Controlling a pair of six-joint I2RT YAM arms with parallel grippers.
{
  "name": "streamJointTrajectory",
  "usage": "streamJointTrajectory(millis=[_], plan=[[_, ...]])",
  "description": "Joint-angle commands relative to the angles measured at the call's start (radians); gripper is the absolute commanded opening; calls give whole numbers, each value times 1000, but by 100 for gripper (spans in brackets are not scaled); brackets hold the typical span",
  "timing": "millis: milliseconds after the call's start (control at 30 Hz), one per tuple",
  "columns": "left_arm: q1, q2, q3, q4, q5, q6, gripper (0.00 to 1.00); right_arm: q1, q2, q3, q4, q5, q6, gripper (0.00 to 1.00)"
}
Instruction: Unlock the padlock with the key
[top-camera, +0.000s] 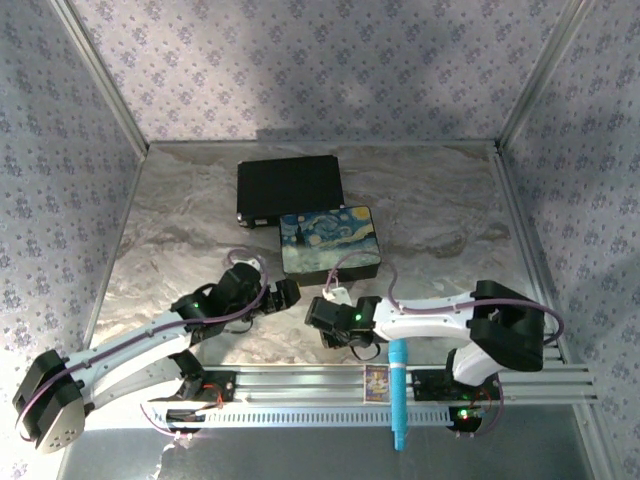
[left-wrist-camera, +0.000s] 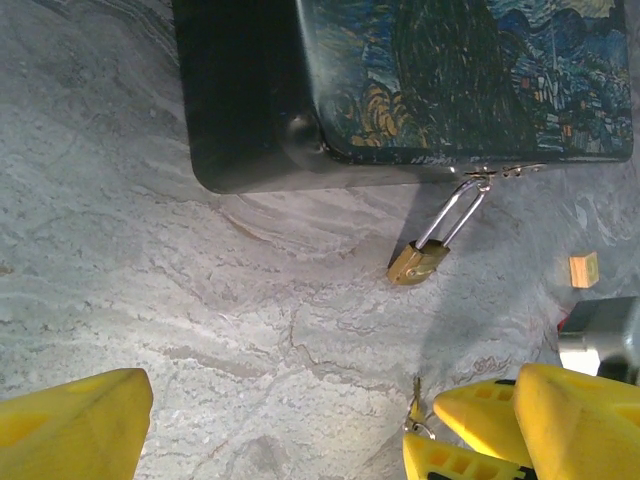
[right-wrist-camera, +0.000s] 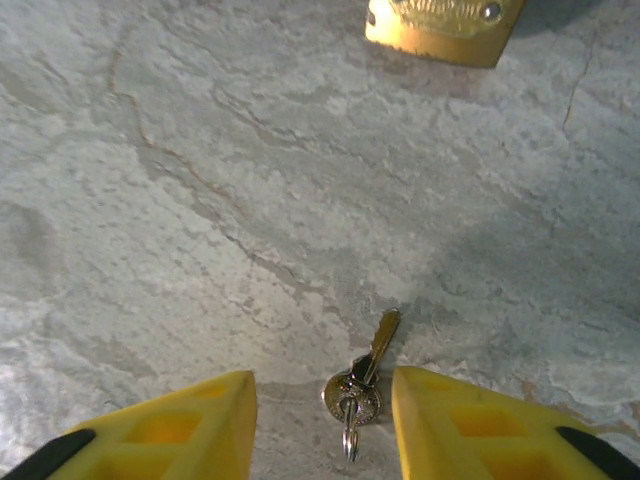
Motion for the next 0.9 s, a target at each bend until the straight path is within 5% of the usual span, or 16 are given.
streamJointTrajectory(millis=[0, 400, 500, 600, 867], plan=[[-9, -11, -14, 20, -22, -13, 92, 20, 36, 36, -87, 43, 44, 38], [-9, -10, -29, 28, -39, -25, 92, 49, 60, 29, -79, 51, 54, 30], [-10, -8, -36, 38, -43, -26, 92, 27, 70, -1, -19, 32, 24, 25], [-10, -5, -40, 49, -41, -32, 92, -1, 67, -23, 28, -7, -16, 8], [-28, -6, -97, 233, 9, -114, 85, -36, -83, -81, 14, -18, -139, 0]])
